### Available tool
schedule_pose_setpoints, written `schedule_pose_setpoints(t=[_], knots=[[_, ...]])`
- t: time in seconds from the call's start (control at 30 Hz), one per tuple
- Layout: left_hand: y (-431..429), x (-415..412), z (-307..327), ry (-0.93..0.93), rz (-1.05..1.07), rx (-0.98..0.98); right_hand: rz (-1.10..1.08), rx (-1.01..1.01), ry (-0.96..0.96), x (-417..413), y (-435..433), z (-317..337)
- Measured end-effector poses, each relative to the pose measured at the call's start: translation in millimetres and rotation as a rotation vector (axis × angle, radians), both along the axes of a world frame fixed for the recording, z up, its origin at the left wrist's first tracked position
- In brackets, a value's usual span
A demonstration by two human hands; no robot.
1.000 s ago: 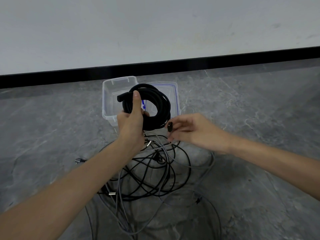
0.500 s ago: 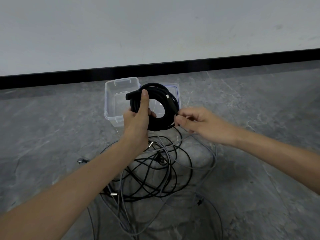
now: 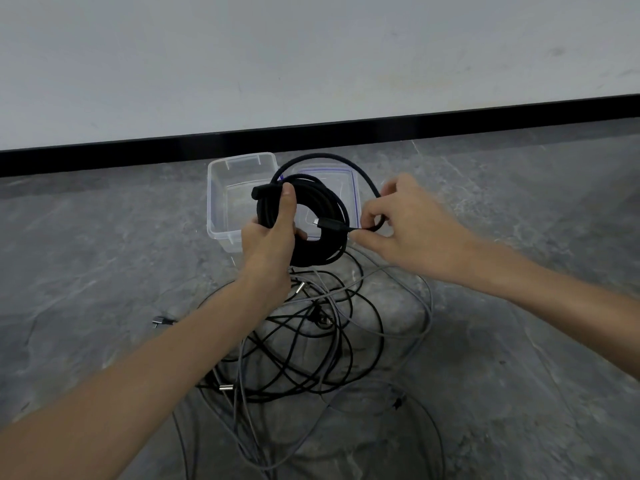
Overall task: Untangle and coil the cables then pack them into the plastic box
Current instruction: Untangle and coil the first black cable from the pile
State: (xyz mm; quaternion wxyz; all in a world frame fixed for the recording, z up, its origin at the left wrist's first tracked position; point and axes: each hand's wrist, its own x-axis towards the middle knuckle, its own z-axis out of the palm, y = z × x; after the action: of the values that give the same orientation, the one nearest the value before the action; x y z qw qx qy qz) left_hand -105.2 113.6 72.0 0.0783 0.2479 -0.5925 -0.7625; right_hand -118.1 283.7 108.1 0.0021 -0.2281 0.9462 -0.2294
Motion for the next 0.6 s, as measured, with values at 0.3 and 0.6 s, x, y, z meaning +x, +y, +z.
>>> schedule_pose_setpoints(t=[0.3,0.6], knots=[[7,7,-1,-0.025,-0.034,0.071,-0.024,0.239,0.155,15,-15,23],[2,13,-11,-0.081,-0.083,0.026,0.046,-0.1,0.236,9,-14,9]])
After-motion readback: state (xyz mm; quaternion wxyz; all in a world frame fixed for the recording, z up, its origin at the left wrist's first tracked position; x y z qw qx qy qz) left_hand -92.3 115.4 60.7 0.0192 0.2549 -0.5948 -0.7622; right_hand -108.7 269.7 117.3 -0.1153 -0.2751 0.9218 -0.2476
